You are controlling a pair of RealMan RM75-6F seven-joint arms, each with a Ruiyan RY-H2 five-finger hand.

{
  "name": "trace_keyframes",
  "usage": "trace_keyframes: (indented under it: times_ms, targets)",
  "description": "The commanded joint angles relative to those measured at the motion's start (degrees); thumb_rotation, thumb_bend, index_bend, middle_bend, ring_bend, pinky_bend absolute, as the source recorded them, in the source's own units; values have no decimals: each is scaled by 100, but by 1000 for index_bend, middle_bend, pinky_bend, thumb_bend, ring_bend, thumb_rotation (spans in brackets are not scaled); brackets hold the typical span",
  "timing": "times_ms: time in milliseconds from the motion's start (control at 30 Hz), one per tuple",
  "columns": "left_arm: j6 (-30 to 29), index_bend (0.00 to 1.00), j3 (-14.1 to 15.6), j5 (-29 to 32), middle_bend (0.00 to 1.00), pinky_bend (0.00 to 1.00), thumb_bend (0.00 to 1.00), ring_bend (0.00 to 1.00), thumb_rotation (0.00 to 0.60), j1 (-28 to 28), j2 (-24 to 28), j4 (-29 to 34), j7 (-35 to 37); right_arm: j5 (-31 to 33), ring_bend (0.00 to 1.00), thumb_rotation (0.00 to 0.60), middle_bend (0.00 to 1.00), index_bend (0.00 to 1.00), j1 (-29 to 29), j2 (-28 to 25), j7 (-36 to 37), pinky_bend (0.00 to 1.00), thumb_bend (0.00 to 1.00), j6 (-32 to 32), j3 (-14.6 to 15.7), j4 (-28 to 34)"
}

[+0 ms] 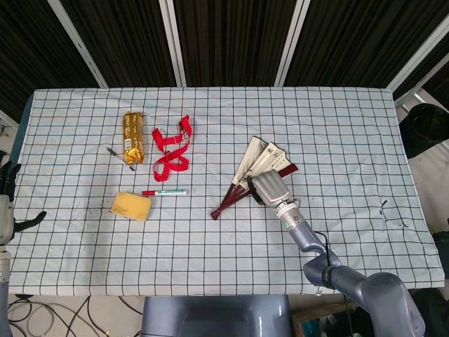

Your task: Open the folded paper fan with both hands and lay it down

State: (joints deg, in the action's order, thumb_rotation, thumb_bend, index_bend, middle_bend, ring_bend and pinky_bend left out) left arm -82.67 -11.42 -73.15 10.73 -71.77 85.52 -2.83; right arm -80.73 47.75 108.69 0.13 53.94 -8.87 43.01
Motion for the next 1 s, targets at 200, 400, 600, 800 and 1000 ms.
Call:
trace_keyframes:
  times_ms: [200,400,600,800,1000]
  targets:
    - [-18,19,1,-10,0,0,0,0,600,-8,2,3,6,-8,878,600,817,647,-31,-4,-10,666,445,9,17,15]
    - [-28,19,-5,-7,0,0,0,0,600,-12,2,16,9,-5,878,600,817,647,-38,-25,-22,666,445,36,-6,68]
    - [-36,19,-8,-10,0,0,0,0,600,-12,-4,14,7,2,878,600,817,647,-40,-32,-36,666,445,36,-19,99]
    - [-26,20,-10,4,0,0,0,0,600,-11,-5,9,0,-7,878,600,817,647,-30,-39,-34,667,449,24,-21,112]
    - [-10,21,-10,27,0,0,0,0,600,-11,-7,27,-20,-18,884,600,822,667,0,-86,56,670,471,69,-75,200]
